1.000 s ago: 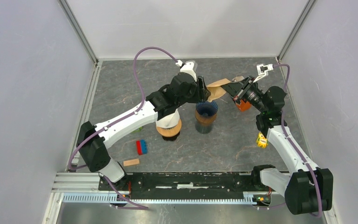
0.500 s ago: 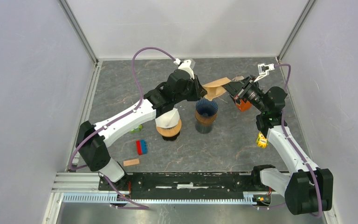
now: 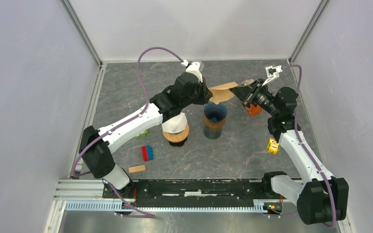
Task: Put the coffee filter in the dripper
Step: Adjust the coffee filter.
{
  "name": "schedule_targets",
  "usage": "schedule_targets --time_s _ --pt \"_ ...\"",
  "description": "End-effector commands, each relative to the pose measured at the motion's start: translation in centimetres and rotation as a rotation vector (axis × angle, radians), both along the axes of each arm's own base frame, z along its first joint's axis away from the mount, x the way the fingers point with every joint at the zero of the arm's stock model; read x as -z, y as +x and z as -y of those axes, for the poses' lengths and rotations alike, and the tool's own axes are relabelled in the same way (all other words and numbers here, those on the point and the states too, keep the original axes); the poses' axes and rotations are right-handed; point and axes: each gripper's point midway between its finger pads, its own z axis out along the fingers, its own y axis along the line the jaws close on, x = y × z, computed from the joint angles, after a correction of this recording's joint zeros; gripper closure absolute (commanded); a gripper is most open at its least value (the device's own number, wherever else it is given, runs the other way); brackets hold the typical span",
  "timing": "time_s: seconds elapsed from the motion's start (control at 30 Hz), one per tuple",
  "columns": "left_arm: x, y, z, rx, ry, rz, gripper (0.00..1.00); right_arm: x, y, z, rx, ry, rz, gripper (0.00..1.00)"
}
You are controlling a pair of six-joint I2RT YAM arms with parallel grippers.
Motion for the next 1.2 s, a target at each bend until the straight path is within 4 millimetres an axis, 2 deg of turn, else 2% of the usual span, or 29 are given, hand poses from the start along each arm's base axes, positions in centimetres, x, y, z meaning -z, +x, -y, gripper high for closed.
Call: schedule_targets --time_s 0.0,0.23,0.37,0.43,0.6,0.7,1.0,1.17 --pt "-3.0 0.4 -0.4 0.003 0.085 0.178 0.98 -2.4 0.3 0.5 0.037 -0.115 0.111 0.83" --pt "-3.2 -0.5 0.3 0.03 0.24 0.3 0.98 -4.3 0.5 1.1 0.082 -0.331 0.238 0.62" --pt "-3.8 -0.9 0.5 0.036 0.301 0.365 0.98 -4.3 0.6 1.5 0.125 -0.469 0.281 0.48" --pt "-4.2 -1.1 0.4 0.032 0.313 0.386 0.98 -3.6 0.5 1.9 0.144 -0.528 0.269 0.44" --pt "-4.6 -1.0 -0.1 0.013 0.336 0.419 0.98 -2.6 0.5 2.6 0.173 -0.584 0.251 0.42" --pt "-4.8 -1.1 -0.2 -0.004 0.364 0.459 0.97 -2.1 0.2 2.2 0.156 -0.558 0.232 0.42" --pt "-5.6 -1.9 0.3 0.003 0.475 0.609 0.96 -2.3 0.6 1.7 0.139 -0.533 0.228 0.35" --pt "-5.7 -1.9 0.3 -0.026 0.479 0.625 0.95 -1.5 0.5 1.7 0.143 -0.506 0.198 0.3"
